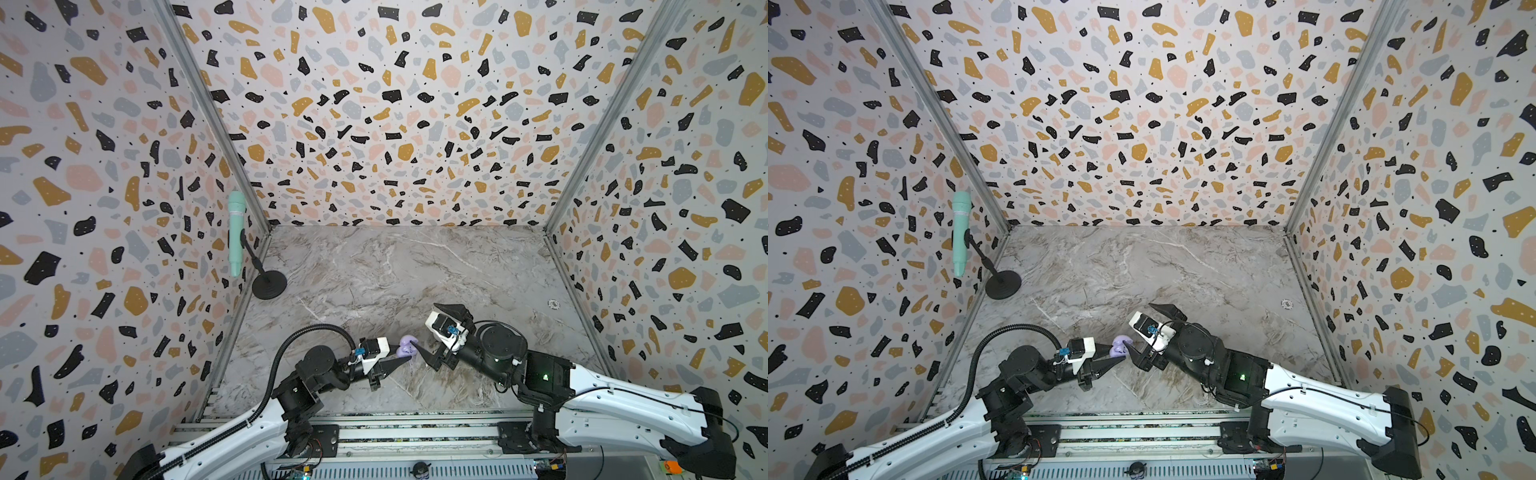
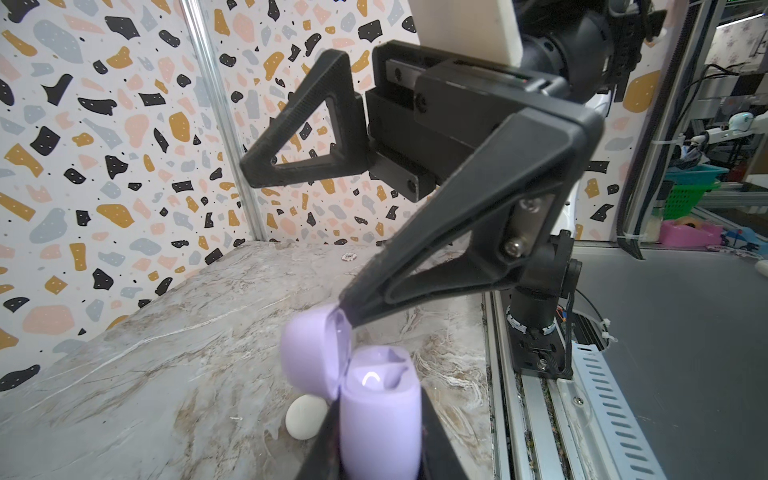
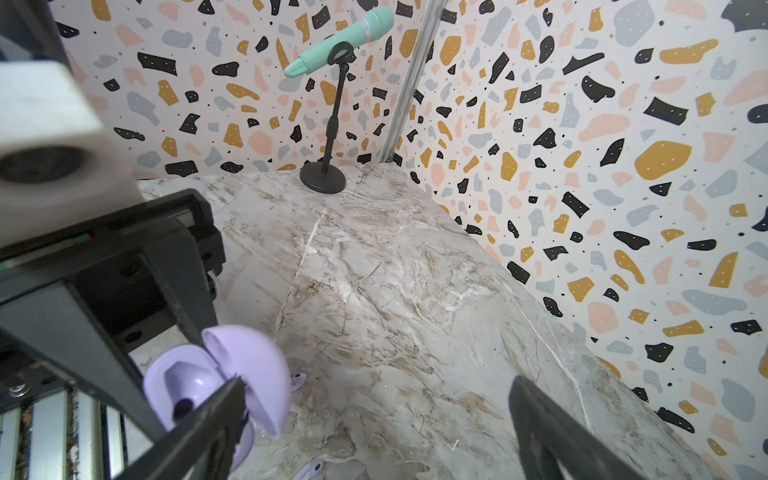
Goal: Insert the wireless bluetooth earbuds into the charging case
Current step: 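Push the lavender case lid open with the right gripper, then move the right gripper over the lavender earbuds on the table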
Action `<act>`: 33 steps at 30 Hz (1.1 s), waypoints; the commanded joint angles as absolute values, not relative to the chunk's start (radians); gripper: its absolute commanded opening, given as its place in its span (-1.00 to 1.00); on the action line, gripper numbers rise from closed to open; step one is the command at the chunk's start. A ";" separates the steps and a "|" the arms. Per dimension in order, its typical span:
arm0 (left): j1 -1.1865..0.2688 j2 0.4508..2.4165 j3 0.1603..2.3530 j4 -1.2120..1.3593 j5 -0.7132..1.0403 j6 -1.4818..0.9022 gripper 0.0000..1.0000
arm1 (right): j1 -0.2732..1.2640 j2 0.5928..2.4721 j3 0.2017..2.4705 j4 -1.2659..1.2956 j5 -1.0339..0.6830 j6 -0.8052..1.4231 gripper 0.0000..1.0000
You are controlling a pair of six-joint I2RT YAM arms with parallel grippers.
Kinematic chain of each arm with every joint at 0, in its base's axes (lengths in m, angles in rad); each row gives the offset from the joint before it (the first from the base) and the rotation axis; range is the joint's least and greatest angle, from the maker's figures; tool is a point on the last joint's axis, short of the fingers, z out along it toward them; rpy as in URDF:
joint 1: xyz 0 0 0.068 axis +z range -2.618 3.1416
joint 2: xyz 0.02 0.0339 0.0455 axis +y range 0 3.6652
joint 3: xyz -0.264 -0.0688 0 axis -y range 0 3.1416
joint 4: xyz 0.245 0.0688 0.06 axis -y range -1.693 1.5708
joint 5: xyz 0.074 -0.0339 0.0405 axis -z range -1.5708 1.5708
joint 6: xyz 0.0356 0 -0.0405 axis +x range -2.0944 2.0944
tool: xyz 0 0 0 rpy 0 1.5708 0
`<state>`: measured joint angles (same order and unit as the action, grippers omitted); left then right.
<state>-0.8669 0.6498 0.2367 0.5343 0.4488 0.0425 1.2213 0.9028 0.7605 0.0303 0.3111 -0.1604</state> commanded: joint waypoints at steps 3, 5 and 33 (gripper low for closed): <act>-0.872 0.633 0.262 0.574 0.465 0.071 -1.00 | 1.216 0.865 0.801 0.054 0.299 -0.143 0.98; -0.874 0.628 0.261 0.569 0.440 0.081 -1.00 | 1.217 0.842 0.801 0.061 0.285 -0.126 0.98; -0.871 0.339 0.252 0.492 0.102 0.252 -1.00 | 0.733 1.058 0.924 -0.230 0.024 0.597 0.99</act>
